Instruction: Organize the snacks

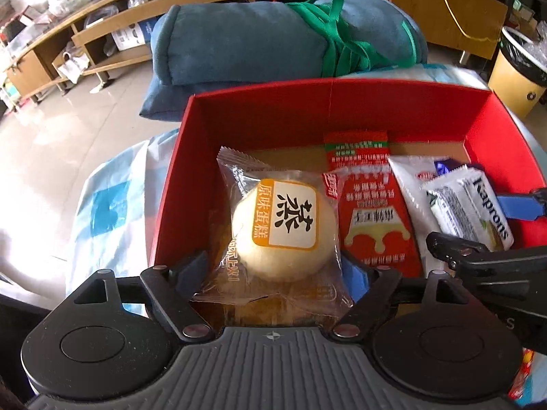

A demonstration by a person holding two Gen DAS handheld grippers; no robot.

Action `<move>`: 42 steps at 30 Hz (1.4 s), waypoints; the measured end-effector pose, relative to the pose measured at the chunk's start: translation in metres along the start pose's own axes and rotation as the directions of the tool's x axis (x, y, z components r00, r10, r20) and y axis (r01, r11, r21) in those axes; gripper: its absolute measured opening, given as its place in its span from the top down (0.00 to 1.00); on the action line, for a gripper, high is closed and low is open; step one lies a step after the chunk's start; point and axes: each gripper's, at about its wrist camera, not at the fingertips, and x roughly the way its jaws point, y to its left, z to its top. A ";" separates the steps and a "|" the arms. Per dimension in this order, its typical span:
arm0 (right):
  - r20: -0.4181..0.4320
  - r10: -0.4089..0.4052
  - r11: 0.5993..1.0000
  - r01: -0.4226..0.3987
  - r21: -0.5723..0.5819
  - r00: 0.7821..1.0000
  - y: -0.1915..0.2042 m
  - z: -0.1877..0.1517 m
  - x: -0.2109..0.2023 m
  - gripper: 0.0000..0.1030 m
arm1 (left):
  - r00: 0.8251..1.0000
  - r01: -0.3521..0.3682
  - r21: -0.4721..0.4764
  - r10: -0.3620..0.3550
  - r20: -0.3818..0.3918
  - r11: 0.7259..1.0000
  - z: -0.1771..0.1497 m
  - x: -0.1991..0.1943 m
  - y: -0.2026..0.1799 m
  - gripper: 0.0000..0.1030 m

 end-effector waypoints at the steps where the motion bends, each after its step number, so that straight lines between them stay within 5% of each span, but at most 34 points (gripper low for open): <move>1: -0.005 -0.001 1.000 0.001 -0.005 1.000 0.002 -0.001 -0.001 0.43 | 1.000 -0.004 0.006 0.004 0.001 1.000 -0.002 -0.001 0.000 0.16; 24: -0.109 0.029 0.998 -0.035 -0.047 0.994 0.012 -0.006 -0.008 0.41 | 0.995 0.071 -0.053 -0.075 -0.066 0.996 -0.042 -0.017 0.016 0.15; 42: 0.022 0.036 0.999 -0.036 0.004 0.999 0.013 -0.010 -0.049 0.40 | 0.998 0.062 -0.072 -0.060 0.035 0.995 -0.050 -0.050 0.016 0.14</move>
